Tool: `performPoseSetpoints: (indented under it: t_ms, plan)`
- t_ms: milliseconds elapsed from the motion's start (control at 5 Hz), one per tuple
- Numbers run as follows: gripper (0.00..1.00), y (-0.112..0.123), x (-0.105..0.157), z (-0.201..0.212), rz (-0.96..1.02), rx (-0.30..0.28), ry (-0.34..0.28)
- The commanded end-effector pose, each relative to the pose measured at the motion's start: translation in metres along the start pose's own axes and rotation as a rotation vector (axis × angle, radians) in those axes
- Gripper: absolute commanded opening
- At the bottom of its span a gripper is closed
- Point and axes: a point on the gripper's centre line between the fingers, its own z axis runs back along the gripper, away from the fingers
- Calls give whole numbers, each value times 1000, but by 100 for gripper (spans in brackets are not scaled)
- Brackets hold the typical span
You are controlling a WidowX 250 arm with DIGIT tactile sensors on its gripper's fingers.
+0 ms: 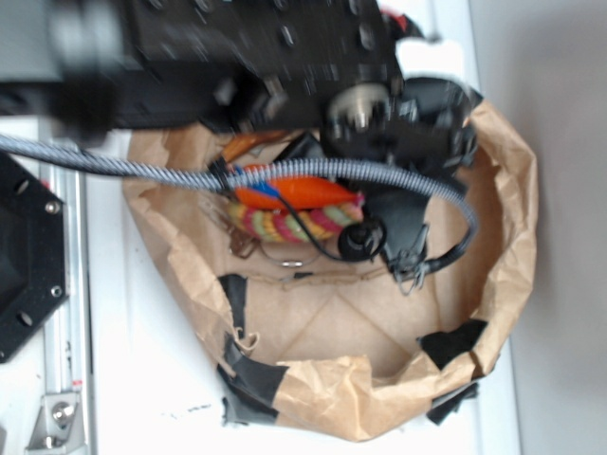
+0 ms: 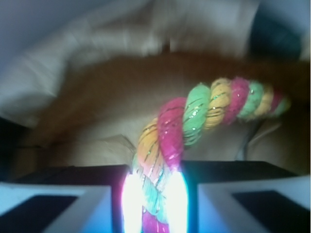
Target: Grab the multicolored rope.
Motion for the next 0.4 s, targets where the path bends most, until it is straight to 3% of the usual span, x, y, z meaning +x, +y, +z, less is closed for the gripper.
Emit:
performPoseSetpoints:
  t_ms: [0, 200]
  plan:
    - [0, -14, 14, 82, -52, 28, 118]
    - [0, -26, 7, 76, -65, 21, 134]
